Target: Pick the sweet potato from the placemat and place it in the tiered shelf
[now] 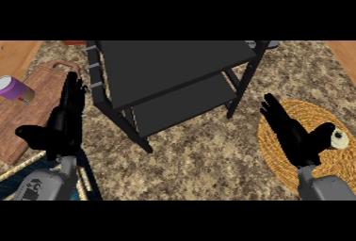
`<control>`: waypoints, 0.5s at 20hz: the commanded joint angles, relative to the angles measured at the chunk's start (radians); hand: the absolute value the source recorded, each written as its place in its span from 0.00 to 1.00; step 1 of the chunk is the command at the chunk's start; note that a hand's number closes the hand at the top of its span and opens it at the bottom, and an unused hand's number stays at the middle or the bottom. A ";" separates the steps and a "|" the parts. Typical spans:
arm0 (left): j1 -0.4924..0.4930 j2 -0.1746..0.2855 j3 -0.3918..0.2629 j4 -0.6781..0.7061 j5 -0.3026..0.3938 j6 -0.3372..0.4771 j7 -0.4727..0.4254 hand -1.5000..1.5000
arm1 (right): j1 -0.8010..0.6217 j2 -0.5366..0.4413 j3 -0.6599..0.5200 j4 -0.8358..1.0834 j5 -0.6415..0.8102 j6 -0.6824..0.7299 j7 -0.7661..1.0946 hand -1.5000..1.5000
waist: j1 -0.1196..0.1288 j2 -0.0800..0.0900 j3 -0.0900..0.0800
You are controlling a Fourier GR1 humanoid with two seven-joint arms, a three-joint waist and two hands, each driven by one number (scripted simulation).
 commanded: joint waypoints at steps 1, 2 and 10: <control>0.010 0.015 -0.009 0.027 -0.008 -0.014 0.040 0.50 | 0.015 -0.088 -0.049 -0.108 0.066 -0.077 0.018 1.00 | 0.009 0.011 -0.038; 0.048 0.037 -0.001 0.041 0.021 -0.049 0.062 0.50 | -0.011 -0.144 -0.082 -0.053 0.155 -0.127 -0.036 1.00 | 0.014 0.012 -0.039; 0.219 0.050 0.006 0.145 0.134 -0.136 0.207 0.50 | 0.122 -0.553 -0.282 0.057 0.489 -0.386 0.134 1.00 | -0.056 0.009 -0.046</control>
